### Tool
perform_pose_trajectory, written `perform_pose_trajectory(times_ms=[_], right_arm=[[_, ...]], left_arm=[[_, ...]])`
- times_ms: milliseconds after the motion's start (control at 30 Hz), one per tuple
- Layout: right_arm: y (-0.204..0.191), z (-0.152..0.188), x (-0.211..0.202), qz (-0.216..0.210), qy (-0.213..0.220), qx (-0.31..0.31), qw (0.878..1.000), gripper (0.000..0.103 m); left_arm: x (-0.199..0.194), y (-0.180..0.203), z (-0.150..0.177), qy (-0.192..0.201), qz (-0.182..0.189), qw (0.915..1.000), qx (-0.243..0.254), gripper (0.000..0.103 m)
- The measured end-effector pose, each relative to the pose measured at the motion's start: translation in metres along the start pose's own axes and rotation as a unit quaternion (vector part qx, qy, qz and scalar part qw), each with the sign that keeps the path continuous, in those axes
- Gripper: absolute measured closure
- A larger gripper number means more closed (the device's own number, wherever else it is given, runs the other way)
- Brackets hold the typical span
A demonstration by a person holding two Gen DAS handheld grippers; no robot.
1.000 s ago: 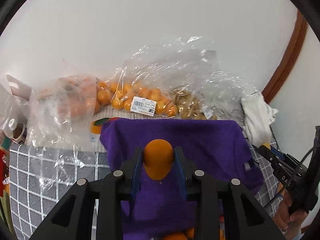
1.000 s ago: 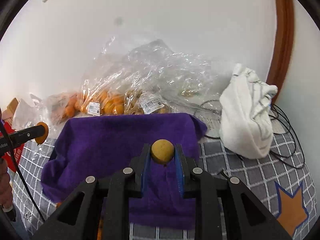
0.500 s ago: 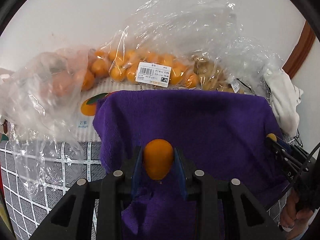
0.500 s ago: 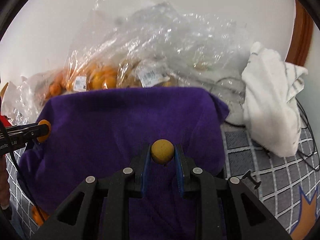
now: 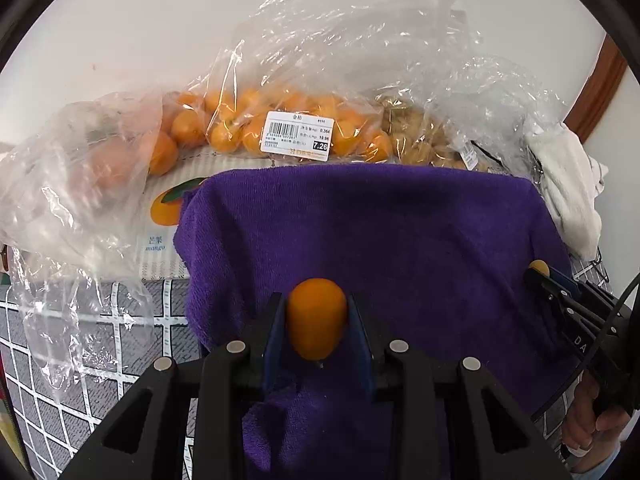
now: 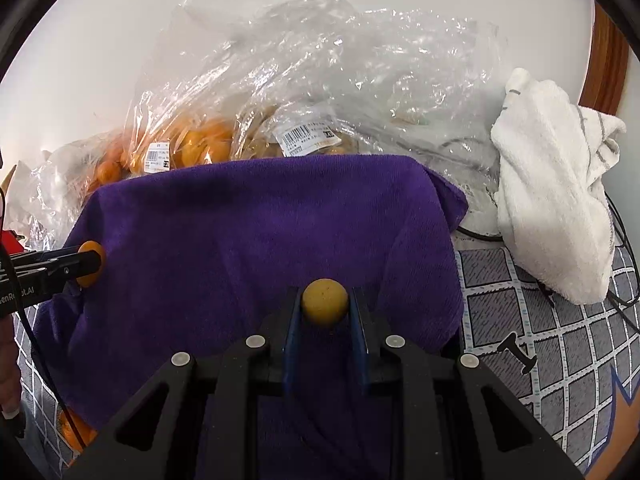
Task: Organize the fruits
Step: 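Carry both fruits onto the purple towel and open both grippers to release them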
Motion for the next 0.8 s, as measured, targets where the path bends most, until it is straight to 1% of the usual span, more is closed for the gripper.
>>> perform_pose_trajectory(times_ms=[167,467,533,600,667,733,767,800], right_arm=[[0.0,0.0,0.002,0.0,-0.006,-0.001,1.0,0.08],[-0.001,0.002,0.004,0.0,-0.01,-0.003,1.0,0.079],[-0.002,0.001,0.003,-0.001,-0.01,-0.004,1.0,0.076],[-0.003,0.0,0.0,0.002,-0.006,-0.008,1.0,0.066],[-0.004,-0.001,-0.004,0.007,-0.002,-0.015,1.0,0.06],[-0.005,-0.002,-0.01,0.017,0.002,-0.023,1.0,0.058],[-0.006,-0.003,-0.015,0.023,0.006,-0.028,0.999,0.056],[-0.007,-0.003,-0.019,0.029,0.01,-0.032,0.999,0.055]], left_arm=[[0.004,-0.002,0.002,-0.008,-0.003,1.0,-0.001,0.073],[0.006,0.0,0.003,-0.008,-0.007,0.9999,0.005,0.072],[0.007,0.0,0.002,-0.008,-0.007,0.9999,0.006,0.072],[0.007,0.0,0.003,-0.008,-0.007,0.9999,0.006,0.072],[0.007,0.0,0.003,-0.011,-0.008,0.9999,0.008,0.072],[0.004,0.0,0.002,-0.008,-0.015,0.9998,0.01,0.072],[0.002,0.001,0.002,-0.007,-0.015,0.9998,0.012,0.07],[-0.001,0.002,0.001,-0.004,-0.012,0.9998,0.015,0.065]])
Point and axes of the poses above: each gripper's, at about its wrist camera, not at the fingertips, and x roughly the way its jaws point, y to its right, z to its underside, the point moved 7 cm from there along x, roughly the way its jaws point, and after that the axes turned 9 degrees about -z, right-handed, at the moved point
